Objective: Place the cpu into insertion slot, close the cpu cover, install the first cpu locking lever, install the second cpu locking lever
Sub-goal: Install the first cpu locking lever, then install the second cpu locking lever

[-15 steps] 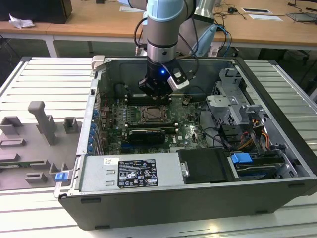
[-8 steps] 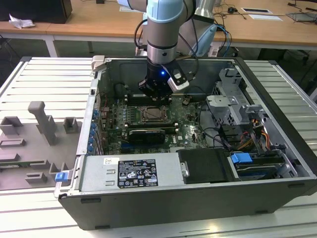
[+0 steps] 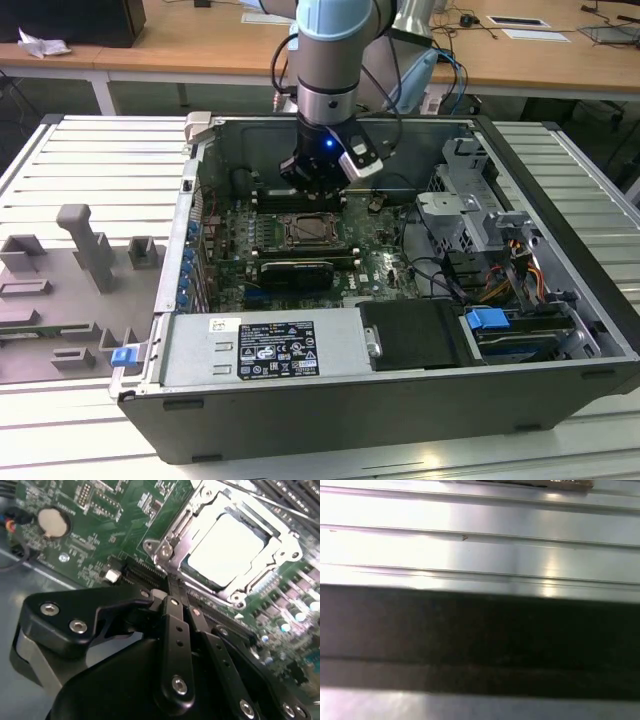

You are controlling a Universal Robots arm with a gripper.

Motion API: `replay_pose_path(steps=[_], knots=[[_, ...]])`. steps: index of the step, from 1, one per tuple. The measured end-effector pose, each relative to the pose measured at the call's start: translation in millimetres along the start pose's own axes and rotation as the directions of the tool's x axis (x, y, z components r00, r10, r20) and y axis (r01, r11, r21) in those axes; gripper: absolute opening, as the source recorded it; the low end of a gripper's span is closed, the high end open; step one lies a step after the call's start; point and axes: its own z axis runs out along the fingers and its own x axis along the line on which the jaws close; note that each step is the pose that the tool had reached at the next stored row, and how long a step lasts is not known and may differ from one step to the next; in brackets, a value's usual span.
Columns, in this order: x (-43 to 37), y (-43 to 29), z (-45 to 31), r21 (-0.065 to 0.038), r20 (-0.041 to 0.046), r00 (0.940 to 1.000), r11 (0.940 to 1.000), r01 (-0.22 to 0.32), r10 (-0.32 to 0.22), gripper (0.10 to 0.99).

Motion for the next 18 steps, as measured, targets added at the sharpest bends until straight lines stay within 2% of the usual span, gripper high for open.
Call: replay_pose_path(steps=[2,13,18], knots=[[-0.2,0.5,-8.0,0.0,0.0,1.0,1.0,0.0,0.0,0.106],[0.1,-4.5,-8.6,0.0,-0.0001,1.0,1.0,0.0,0.0,0.106],[0.4,-10.5,-9.0,0.0,-0.0001,1.0,1.0,0.0,0.0,0.106]])
